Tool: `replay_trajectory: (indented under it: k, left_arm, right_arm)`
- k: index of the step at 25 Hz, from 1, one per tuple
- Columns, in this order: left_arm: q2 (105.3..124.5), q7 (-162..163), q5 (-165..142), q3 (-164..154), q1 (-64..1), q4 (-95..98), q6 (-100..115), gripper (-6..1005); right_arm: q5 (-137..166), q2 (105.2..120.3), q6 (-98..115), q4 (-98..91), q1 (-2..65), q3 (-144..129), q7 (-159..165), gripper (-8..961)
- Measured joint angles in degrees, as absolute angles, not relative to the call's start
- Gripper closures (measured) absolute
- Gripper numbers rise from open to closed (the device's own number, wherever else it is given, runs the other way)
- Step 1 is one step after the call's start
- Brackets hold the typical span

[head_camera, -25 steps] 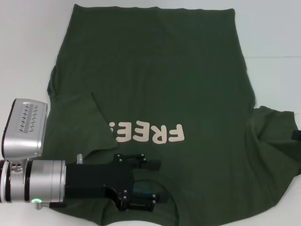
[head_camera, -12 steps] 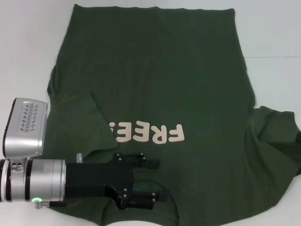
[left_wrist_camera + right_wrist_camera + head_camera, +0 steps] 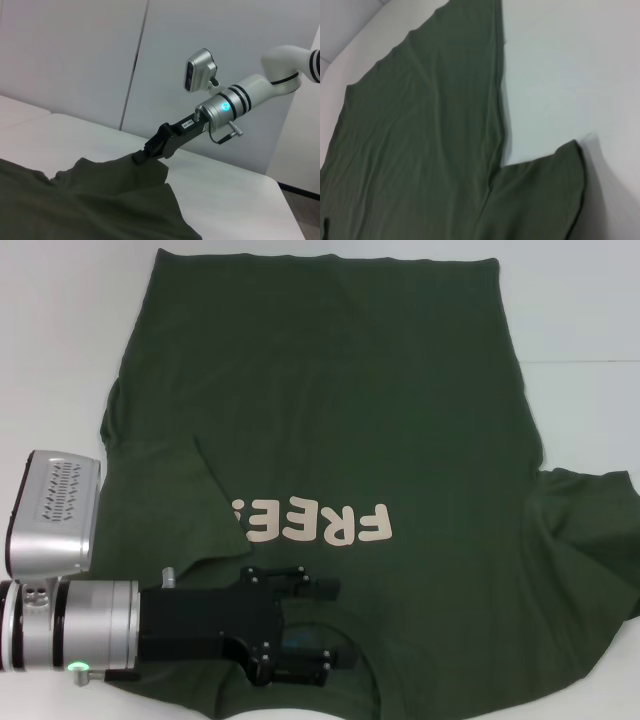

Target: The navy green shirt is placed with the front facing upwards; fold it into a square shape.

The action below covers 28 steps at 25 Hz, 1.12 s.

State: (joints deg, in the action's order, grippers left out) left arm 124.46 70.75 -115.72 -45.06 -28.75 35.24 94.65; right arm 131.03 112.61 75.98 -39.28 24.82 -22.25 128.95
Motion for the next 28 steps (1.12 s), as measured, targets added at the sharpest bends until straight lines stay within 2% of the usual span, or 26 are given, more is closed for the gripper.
replay_trajectory:
  k: [4,11,17,22,24,25,26,28]
  left_arm:
    - [124.45,70.77,-115.37,-44.82,-28.71,35.15,94.8,198]
    - [124.45,70.83,-115.15,-44.36,-28.71,33.98,94.67,198]
    - [124.45,70.83,-114.85,-43.43,-28.58,33.67,94.65,199]
    - [124.36,70.83,-114.62,-42.42,-28.56,33.38,94.64,198]
    - [124.24,70.83,-114.53,-41.99,-28.6,33.3,94.59,198]
    - [124.21,70.83,-114.47,-41.74,-28.66,33.3,94.58,199]
    - [124.18,70.83,-114.46,-41.57,-28.68,33.3,94.57,199]
    - [124.14,70.83,-114.42,-41.14,-28.79,33.3,94.57,199]
  right_arm:
    - [131.03,111.82,75.39,-39.28,25.28,-21.88,128.65,940]
    - [131.08,110.94,73.8,-39.42,27.85,-22.3,127.38,940]
    - [131.35,110.95,73.91,-39.27,30.52,-24.13,127.09,939]
    - [131.13,111.86,75.43,-39.28,32.91,-26.81,127.08,939]
    - [131.08,112.65,76.82,-39.31,34.24,-28.33,127.08,939]
    - [131.07,113.72,78.35,-39.45,35.88,-30.25,127.08,939]
    - [131.07,113.72,78.35,-39.45,35.88,-30.25,127.08,940]
    - [131.05,114.63,79.06,-39.53,37.52,-32.1,127.08,940]
